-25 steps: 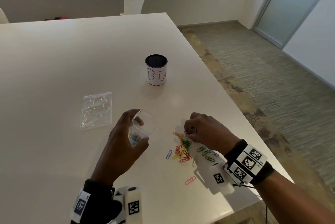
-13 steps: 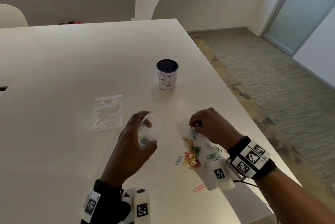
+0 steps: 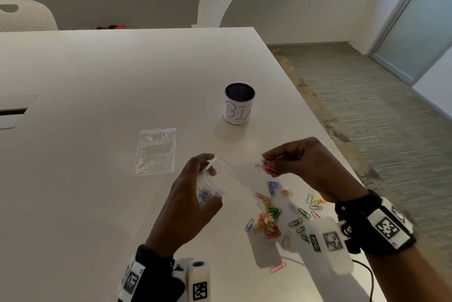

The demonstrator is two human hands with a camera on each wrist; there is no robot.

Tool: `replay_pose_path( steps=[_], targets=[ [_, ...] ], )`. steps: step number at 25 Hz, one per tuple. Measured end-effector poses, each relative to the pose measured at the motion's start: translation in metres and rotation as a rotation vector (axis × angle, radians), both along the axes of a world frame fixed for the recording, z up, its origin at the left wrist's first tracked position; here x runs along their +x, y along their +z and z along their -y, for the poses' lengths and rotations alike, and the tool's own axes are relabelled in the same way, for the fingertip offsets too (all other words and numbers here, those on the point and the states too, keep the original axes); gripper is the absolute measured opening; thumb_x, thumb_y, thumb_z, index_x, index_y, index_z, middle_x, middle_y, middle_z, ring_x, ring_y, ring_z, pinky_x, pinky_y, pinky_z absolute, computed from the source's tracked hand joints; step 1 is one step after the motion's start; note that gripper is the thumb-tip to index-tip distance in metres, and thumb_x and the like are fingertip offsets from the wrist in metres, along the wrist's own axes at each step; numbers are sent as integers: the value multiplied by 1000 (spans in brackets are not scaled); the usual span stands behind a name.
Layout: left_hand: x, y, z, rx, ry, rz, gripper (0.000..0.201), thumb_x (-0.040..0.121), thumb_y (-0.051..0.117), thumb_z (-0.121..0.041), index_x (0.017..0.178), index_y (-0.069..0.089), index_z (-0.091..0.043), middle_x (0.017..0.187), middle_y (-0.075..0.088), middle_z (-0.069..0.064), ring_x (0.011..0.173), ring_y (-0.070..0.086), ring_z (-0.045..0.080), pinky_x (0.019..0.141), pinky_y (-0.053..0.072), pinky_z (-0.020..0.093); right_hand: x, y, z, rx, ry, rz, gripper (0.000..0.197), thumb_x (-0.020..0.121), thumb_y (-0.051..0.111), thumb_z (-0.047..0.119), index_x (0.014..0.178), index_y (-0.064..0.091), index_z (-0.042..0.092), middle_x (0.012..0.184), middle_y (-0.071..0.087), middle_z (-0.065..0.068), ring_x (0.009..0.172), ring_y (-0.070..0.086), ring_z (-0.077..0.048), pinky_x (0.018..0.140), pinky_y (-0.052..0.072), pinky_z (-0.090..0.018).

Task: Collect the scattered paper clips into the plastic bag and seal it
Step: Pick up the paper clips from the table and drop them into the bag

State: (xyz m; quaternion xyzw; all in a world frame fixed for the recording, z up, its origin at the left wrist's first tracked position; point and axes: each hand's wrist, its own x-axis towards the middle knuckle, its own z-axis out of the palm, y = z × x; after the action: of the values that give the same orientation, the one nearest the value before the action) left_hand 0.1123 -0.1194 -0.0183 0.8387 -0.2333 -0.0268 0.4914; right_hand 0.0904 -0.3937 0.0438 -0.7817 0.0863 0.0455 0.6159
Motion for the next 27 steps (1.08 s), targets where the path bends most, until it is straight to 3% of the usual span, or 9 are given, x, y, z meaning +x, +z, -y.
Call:
replay_pose_path(
  steps=[6,10,15,19,23,25,27],
  targets=[
    [0,0,2,-27,-4,-16,74,80,81,-9,141,44,-27,119,60,-8,102,64,8,74,53,10,0,31,-43,63,152,77,24,84,77,1,108,79,5,91,83,-8,84,80,-23,77,63,-23],
    [0,-2,4,-1,9,-21,75,80,85,-18,142,43,-26,123,61,-8,101,65,6,75,54,8,7,32,-73,-222,239,160,20,85,80,8,104,81,16,89,83,0,77,79,-9,76,63,-19],
    [0,-2,4,6,32,-39,71,82,81,-14,140,42,-26,121,61,-7,98,65,7,75,53,7,13,27,-87,-473,272,195,25,87,81,14,110,80,22,99,82,2,81,77,-4,79,64,-22],
    [0,0,2,-34,22,-40,72,81,76,-6,141,43,-24,117,62,-6,94,63,8,72,53,10,10,35,-82,-482,242,251,17,87,80,14,104,82,18,91,81,6,79,75,1,79,59,-10],
    [2,0,1,-54,5,-60,75,80,78,-5,143,42,-26,118,62,-7,93,66,15,73,52,9,8,32,-54,-466,109,239,12,85,82,8,97,82,14,80,80,4,72,75,2,75,57,-6],
    [1,1,0,-58,3,-74,76,80,77,-4,144,42,-27,119,62,-7,88,66,17,72,51,8,7,18,-36,-550,95,198,14,86,82,10,99,82,15,84,80,5,75,74,3,77,57,-7],
    [0,2,1,-66,0,-85,75,79,75,-3,143,43,-27,118,62,-7,84,66,15,70,50,8,4,1,-22,-700,170,115,22,87,82,19,108,79,18,98,80,5,80,72,3,81,59,-13]
  ],
)
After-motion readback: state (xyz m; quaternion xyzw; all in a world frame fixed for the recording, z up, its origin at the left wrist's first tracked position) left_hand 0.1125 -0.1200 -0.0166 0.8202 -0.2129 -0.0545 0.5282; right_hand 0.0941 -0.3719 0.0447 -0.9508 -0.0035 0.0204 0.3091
